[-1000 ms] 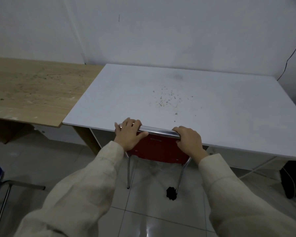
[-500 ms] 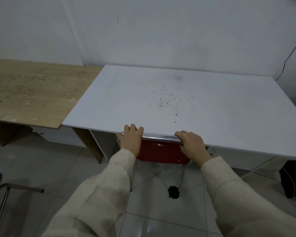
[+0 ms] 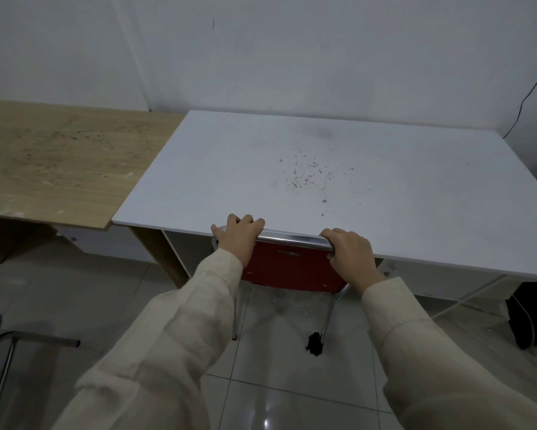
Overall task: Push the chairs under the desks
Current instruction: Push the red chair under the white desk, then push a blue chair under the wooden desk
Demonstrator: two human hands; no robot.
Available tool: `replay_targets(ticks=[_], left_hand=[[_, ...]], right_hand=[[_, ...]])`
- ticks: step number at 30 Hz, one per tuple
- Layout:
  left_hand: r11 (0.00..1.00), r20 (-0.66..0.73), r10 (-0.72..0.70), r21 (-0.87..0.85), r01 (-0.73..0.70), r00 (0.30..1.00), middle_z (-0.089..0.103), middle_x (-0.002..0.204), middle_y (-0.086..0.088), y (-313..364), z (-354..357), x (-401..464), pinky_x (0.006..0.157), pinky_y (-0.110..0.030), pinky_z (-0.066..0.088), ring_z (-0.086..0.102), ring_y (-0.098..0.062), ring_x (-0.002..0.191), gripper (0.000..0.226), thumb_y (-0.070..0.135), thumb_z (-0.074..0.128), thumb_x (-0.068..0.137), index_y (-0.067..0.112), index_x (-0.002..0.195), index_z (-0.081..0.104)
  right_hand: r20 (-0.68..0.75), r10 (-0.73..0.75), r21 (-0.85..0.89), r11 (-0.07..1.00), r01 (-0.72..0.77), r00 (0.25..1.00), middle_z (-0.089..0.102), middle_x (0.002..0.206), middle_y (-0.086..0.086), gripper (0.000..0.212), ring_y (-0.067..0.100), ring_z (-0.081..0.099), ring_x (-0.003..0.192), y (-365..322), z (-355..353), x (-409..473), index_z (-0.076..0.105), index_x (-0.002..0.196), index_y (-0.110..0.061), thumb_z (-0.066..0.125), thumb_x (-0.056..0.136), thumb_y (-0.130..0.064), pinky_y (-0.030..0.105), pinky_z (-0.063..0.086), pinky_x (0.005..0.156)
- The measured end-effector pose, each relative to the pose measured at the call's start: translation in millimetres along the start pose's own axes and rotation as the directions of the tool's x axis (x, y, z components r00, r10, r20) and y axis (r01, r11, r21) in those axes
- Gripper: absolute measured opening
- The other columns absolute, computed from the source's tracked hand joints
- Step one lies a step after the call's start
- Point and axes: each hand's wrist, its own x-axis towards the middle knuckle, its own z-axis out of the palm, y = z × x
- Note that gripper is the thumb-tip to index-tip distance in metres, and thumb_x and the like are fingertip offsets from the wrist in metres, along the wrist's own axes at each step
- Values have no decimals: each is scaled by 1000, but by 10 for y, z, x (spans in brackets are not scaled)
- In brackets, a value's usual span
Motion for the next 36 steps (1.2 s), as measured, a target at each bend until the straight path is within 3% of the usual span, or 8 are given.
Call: replay_targets(ticks=[9, 13, 15, 18, 20, 28, 33, 36], left_hand=[[1000, 32, -23, 4, 23, 999, 47, 124, -7, -14, 36, -145, 108, -70, 20, 38, -30, 123, 59, -20, 48, 77, 18, 122, 45], [999, 209, -28, 28, 23, 977, 46, 130, -9, -15, -111, -152, 106, -65, 28, 39, -30, 125, 46, 1, 47, 88, 19, 130, 40], [1000, 214, -20, -19, 25, 977, 42, 138, -8, -46, -198, -217, 108, -57, 31, 41, -28, 128, 49, 9, 48, 89, 20, 136, 38], [980, 85, -17, -197, 34, 996, 40, 143, -6, -144, -420, -437, 103, -43, 41, 51, -27, 122, 49, 11, 48, 89, 20, 137, 41], [981, -6, -47, -189, 45, 999, 47, 138, -5, -265, -629, -621, 96, -39, 44, 57, -28, 114, 44, 15, 47, 91, 19, 135, 45], [953, -309, -302, -112, 280, 902, 63, 118, -3, -1132, -1284, -1652, 91, -34, 44, 61, -24, 108, 30, 19, 45, 94, 18, 120, 60], [893, -318, -448, -113, 436, 836, 63, 112, -2, -1895, -1375, -2516, 84, -30, 41, 61, -22, 101, 26, 21, 45, 96, 19, 116, 61], [845, -309, -533, -153, 512, 788, 64, 111, -4, -2326, -1349, -3013, 88, -34, 47, 62, -23, 100, 24, 21, 46, 95, 17, 113, 62]], right_hand=[[42, 11, -30, 1000, -10, 999, 67, 102, 4, 33, 29, 61, 88, -69, 11, -158, 59, 111, -17, 63, 82, -2, 32, 39, 70], [217, 71, -122, 991, -45, 974, 64, 104, 7, 24, 25, 57, 84, -148, -99, -66, 55, 108, -13, 56, 86, -3, 34, 43, 74], [301, 62, -143, 990, -19, 952, 63, 109, 9, 22, 24, 56, 85, -261, -176, -2, 55, 109, -13, 55, 87, -8, 35, 44, 77], [336, -43, -77, 994, 72, 941, 59, 124, 7, 40, 28, 57, 110, -570, -308, 67, 49, 127, -19, 57, 88, -19, 38, 46, 89], [278, -154, -23, 986, 167, 948, 57, 129, 6, 42, 28, 54, 118, -876, -435, 111, 46, 132, -20, 55, 90, -21, 40, 45, 93], [28, -532, 158, 838, 522, 846, 66, 117, 5, 28, 25, 61, 105, -2434, -760, 48, 58, 120, -18, 53, 93, -17, 38, 52, 87], [6, -675, 212, 722, 658, 738, 68, 111, 8, 25, 28, 62, 101, -3338, -842, -249, 62, 116, -15, 49, 94, -13, 39, 53, 84], [10, -732, 244, 663, 708, 682, 68, 111, 9, 25, 27, 63, 99, -3839, -780, -451, 62, 115, -13, 49, 94, -13, 42, 54, 85]])
